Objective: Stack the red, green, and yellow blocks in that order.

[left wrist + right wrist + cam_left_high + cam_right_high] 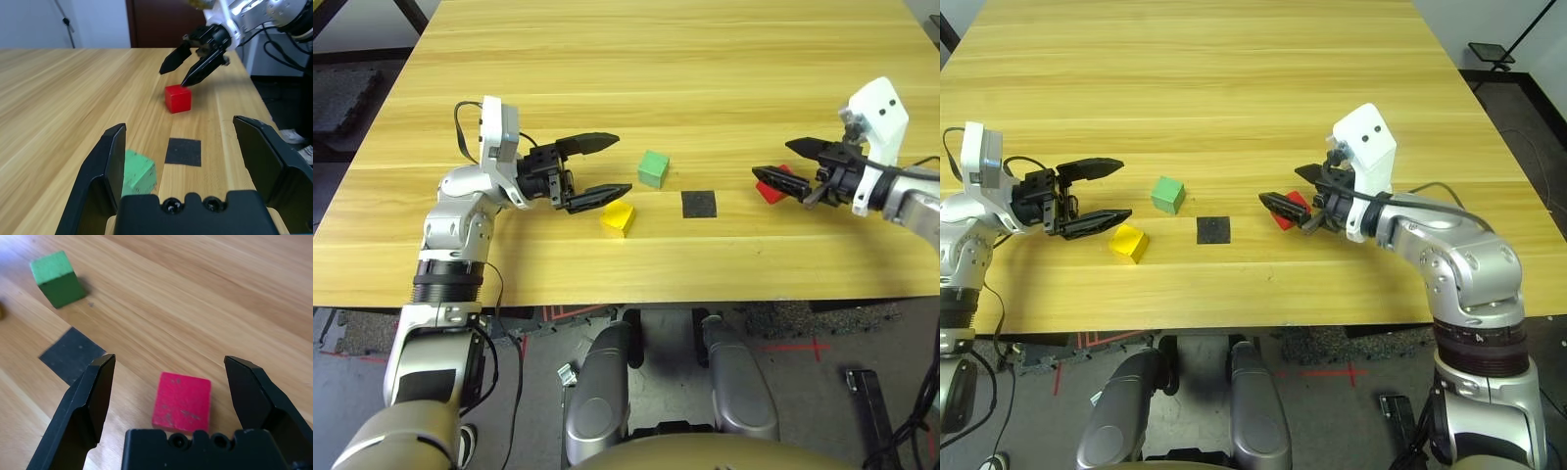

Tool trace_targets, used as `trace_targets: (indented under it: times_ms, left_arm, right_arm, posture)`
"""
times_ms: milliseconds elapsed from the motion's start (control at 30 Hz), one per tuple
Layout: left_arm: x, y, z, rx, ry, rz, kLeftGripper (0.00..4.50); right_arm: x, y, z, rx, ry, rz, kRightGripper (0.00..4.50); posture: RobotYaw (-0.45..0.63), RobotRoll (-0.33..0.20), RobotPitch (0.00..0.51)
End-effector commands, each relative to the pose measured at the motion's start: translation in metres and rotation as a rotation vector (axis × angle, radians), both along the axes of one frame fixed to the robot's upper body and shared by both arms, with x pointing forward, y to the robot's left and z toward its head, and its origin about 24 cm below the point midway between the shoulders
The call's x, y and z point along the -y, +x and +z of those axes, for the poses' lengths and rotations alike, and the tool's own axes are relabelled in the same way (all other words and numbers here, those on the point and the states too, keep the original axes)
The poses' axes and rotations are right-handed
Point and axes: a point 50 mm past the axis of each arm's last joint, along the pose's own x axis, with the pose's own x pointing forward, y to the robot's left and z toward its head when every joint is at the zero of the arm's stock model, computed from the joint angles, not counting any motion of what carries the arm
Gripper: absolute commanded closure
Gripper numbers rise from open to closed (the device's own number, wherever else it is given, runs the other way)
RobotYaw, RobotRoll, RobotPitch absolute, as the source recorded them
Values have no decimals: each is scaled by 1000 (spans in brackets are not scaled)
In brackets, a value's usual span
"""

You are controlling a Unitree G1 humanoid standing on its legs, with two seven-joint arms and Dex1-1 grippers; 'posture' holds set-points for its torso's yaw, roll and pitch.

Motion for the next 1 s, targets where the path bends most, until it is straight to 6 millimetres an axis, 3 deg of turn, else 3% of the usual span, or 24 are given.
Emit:
trace_targets:
  times_ms: [33, 667, 1000]
  left_arm:
    - [-1, 0, -6, -12, 23, -7, 35]
    - [1, -5, -8, -30, 1, 2, 35]
    - [3, -6, -6, -44, -2, -2, 35]
  right_arm:
    - [1, -4, -4, 32, -59, 10, 0]
    - [12, -9, -32, 6, -96, -44, 0]
    - [7, -12, -49, -21, -62, -52, 0]
  posture:
    - [127, -20, 288]
    - [137, 11, 305]
    - [142, 30, 315]
